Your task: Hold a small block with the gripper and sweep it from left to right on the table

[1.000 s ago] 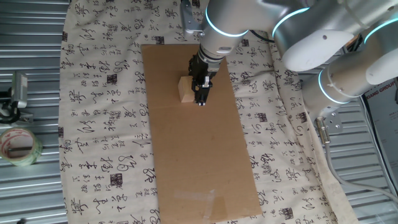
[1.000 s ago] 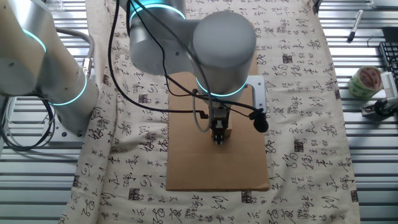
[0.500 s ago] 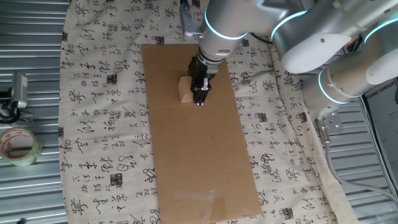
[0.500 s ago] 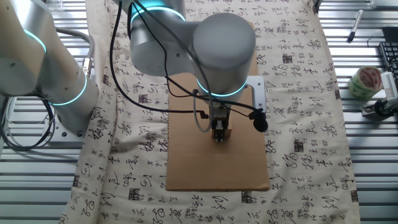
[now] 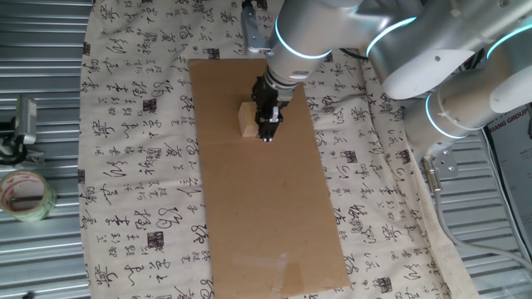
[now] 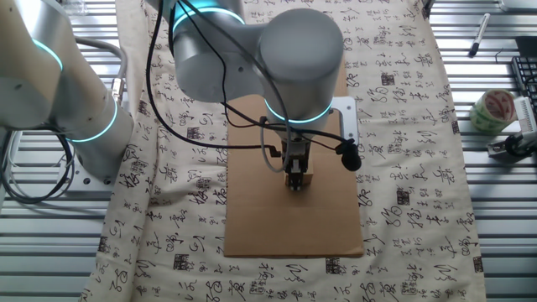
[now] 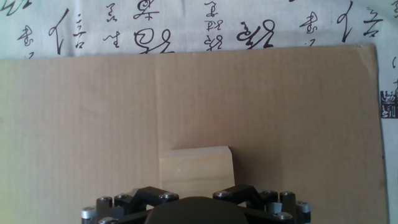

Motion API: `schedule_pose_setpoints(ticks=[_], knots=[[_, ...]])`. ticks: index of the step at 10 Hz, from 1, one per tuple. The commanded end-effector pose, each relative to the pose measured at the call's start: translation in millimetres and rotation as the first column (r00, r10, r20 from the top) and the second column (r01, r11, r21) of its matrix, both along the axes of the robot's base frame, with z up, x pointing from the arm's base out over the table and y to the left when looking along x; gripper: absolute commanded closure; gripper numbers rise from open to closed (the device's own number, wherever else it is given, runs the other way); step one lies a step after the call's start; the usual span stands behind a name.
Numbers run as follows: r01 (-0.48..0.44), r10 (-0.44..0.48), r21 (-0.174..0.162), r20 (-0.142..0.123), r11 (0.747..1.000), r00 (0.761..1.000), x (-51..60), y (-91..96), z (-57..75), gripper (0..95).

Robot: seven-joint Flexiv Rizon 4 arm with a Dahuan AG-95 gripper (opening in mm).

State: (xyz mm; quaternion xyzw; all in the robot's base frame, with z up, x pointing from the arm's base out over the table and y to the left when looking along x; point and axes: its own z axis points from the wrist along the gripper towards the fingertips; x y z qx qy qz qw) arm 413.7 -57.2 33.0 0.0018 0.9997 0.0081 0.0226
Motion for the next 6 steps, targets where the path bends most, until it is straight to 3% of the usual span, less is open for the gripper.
schedule_pose_setpoints(ticks=[1,6], knots=[[0.0,0.0,-0.002,0.001,1.0,1.0,-0.1,-0.7,0.1,19.0],[-0.002,0.002,0.002,0.005,1.0,1.0,-0.3,-0.7,0.0,19.0]])
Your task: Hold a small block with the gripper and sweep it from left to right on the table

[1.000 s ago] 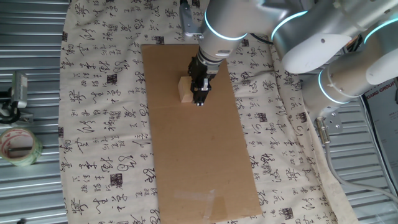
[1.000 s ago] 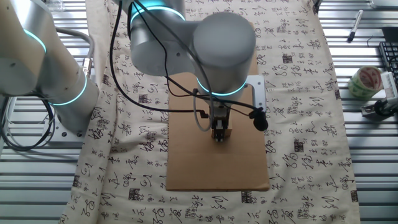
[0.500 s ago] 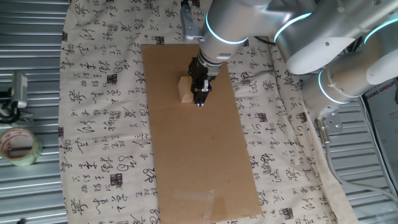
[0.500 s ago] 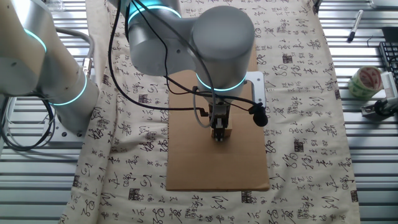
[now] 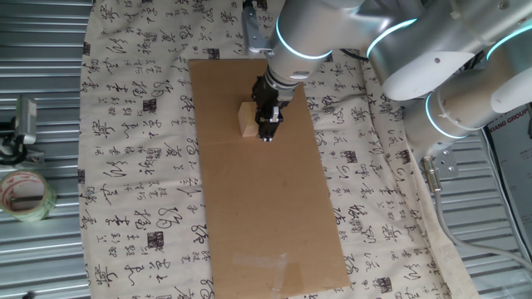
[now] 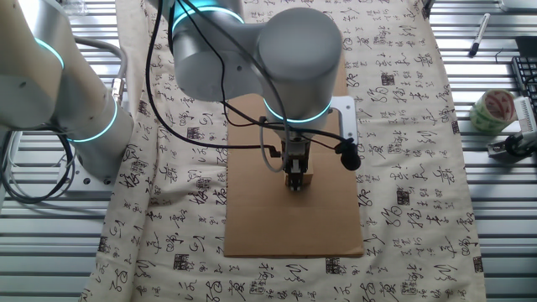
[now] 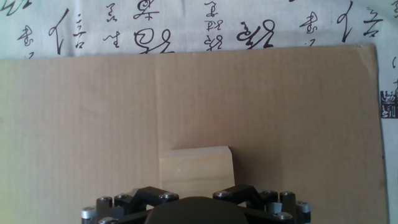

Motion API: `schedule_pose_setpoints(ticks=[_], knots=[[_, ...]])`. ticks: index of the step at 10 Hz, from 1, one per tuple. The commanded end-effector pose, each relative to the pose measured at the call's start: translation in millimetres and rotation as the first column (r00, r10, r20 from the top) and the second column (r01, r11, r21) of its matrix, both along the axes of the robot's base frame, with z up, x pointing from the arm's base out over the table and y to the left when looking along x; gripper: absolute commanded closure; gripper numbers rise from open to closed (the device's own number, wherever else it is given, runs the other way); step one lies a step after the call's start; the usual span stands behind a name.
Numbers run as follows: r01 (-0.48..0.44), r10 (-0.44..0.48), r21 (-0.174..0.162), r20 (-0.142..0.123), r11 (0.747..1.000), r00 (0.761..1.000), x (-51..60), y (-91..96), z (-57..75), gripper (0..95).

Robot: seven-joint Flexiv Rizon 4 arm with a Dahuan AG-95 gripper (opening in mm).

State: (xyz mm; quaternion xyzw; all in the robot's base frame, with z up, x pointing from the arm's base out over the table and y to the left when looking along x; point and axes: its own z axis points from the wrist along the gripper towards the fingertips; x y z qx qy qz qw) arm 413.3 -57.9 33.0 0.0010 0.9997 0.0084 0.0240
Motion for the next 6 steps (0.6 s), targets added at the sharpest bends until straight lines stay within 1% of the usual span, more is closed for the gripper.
schedule_pose_setpoints(ticks=[1,2,3,6], knots=[[-0.001,0.001,0.001,0.003,1.0,1.0,-0.1,0.0,0.0,19.0],[-0.001,0.001,0.003,0.005,1.0,1.0,-0.1,0.0,0.0,19.0],[0.0,0.0,0.003,0.005,1.0,1.0,-0.1,0.0,0.0,38.0],[0.002,-0.002,0.003,0.005,1.0,1.0,-0.2,0.0,-0.1,38.0]])
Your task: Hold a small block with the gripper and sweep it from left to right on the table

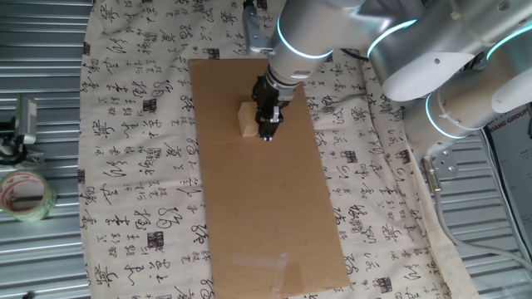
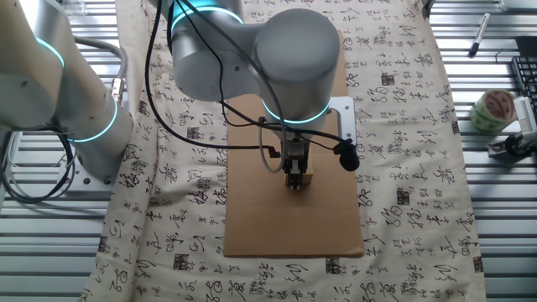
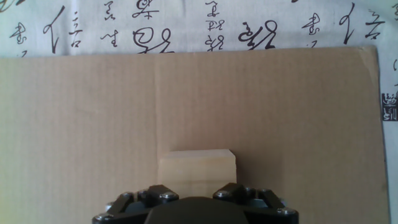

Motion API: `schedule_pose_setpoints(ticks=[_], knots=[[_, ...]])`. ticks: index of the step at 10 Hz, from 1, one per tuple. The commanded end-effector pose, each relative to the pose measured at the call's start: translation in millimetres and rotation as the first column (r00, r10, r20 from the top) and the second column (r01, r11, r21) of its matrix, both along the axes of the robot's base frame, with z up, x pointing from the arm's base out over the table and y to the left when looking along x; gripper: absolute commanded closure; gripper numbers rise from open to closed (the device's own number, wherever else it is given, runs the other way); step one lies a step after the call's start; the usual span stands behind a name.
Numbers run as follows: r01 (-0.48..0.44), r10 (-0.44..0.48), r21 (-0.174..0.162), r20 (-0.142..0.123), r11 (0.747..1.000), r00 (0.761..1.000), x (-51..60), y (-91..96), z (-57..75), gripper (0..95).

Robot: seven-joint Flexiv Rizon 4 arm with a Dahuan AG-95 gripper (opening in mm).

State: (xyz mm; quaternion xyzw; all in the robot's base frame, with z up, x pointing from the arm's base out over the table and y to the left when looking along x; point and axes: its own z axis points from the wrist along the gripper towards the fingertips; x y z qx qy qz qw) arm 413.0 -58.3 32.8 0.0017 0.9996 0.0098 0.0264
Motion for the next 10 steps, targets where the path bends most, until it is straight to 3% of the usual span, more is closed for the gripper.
schedule_pose_setpoints(ticks=[1,2,3,4,5,6,7,10], knots=[[0.0,0.0,0.0,0.0,1.0,1.0,0.1,0.4,0.1,38.0],[0.001,-0.001,0.001,0.0,1.0,1.0,0.1,0.4,0.1,38.0],[0.004,-0.004,0.001,0.0,1.0,1.0,0.0,0.4,0.0,57.0],[0.007,-0.007,-0.003,0.0,1.0,1.0,0.0,0.4,0.0,57.0],[0.01,-0.01,-0.001,0.0,1.0,1.0,0.0,0.4,0.0,76.0],[0.013,-0.013,0.0,0.0,1.0,1.0,-0.1,0.4,0.0,76.0],[0.017,-0.017,0.005,-0.001,1.0,1.0,-0.2,0.4,-0.1,95.0],[0.023,-0.023,0.007,-0.002,1.0,1.0,-0.2,0.4,-0.1,95.0]])
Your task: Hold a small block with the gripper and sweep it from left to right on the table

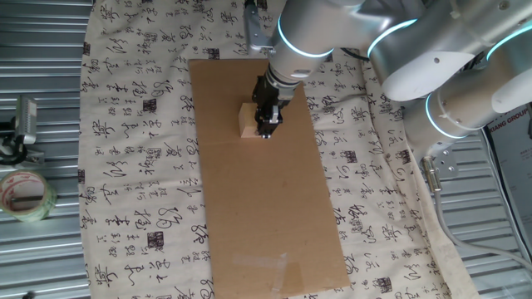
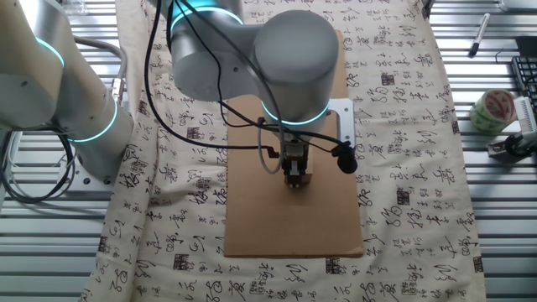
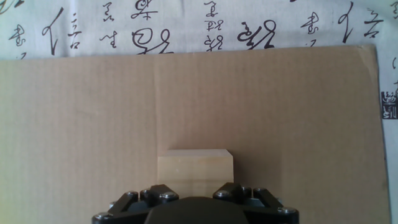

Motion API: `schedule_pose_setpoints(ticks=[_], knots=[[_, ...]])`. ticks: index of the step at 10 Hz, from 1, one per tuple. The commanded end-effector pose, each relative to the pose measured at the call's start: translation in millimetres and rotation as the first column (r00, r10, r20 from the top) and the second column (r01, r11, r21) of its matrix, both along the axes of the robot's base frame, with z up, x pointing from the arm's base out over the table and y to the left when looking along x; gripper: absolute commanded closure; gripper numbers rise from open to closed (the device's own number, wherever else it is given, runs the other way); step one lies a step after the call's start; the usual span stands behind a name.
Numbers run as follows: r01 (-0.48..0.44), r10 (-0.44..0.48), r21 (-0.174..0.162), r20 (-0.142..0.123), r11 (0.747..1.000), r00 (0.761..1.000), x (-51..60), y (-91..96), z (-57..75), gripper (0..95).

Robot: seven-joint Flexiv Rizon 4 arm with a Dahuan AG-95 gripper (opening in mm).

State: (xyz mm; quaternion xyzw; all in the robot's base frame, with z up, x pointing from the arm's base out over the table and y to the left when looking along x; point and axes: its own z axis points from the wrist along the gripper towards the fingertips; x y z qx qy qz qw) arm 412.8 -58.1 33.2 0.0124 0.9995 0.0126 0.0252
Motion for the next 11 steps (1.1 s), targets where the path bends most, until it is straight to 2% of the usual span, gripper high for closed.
schedule_pose_setpoints(ticks=[1,11], knots=[[0.001,-0.001,-0.001,0.0,1.0,1.0,0.0,0.2,-0.5,95.0],[-0.006,0.006,0.0,0.001,1.0,1.0,0.1,0.5,-0.7,95.0]])
